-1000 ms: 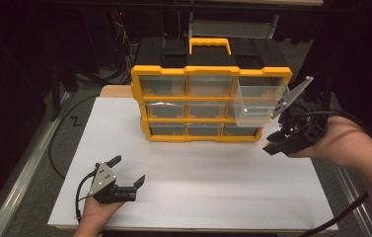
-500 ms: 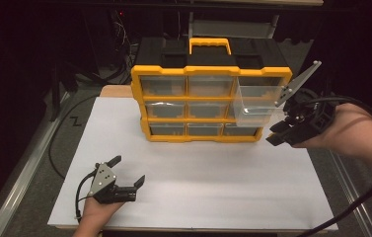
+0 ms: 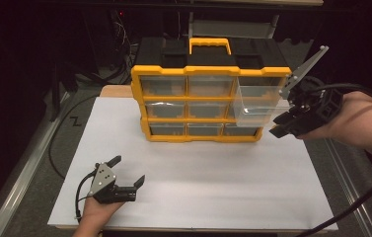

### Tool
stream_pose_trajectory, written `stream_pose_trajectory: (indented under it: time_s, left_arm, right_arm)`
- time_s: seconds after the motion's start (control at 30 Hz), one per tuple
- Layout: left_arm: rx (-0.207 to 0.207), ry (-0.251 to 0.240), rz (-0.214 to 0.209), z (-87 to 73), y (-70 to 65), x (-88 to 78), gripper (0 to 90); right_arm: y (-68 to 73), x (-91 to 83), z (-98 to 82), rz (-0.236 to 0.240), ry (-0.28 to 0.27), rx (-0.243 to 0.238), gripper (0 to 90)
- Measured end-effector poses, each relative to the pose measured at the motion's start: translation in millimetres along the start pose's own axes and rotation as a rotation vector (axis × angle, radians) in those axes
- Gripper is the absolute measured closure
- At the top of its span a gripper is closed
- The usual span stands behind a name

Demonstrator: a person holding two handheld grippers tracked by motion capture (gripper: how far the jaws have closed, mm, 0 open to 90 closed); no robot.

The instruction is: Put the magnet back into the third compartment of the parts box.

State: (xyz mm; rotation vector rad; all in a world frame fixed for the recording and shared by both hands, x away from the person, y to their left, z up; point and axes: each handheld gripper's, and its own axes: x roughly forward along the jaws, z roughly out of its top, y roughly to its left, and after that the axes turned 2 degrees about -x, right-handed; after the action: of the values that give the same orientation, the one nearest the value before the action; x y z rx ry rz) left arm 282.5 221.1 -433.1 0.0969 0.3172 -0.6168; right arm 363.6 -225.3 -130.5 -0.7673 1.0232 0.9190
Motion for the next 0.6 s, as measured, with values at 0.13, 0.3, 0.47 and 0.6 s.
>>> stream_pose_trajectory:
  time_s: [0.13, 0.3, 0.47, 0.6]
  left_arm:
    - [-0.001, 0.000, 0.000, -0.1, 0.1, 0.1, 0.2]
    - [-0.002, 0.001, 0.000, -0.1, 0.2, 0.0, 0.2]
    - [-0.001, 0.001, 0.000, -0.1, 0.2, 0.0, 0.2]
    - [-0.001, 0.000, -0.001, -0.1, 0.1, -0.3, 0.2]
  right_arm:
    - [-1.0, -4.9, 3.5, 0.001, -0.009, -0.006, 64.9]
    - [-2.5, -10.6, 8.3, -0.009, -0.001, -0.005, 64.9]
    - [-5.0, -13.8, 13.4, -0.013, -0.003, -0.006, 64.8]
    - [-8.1, -15.1, 16.8, -0.016, 0.001, -0.003, 64.8]
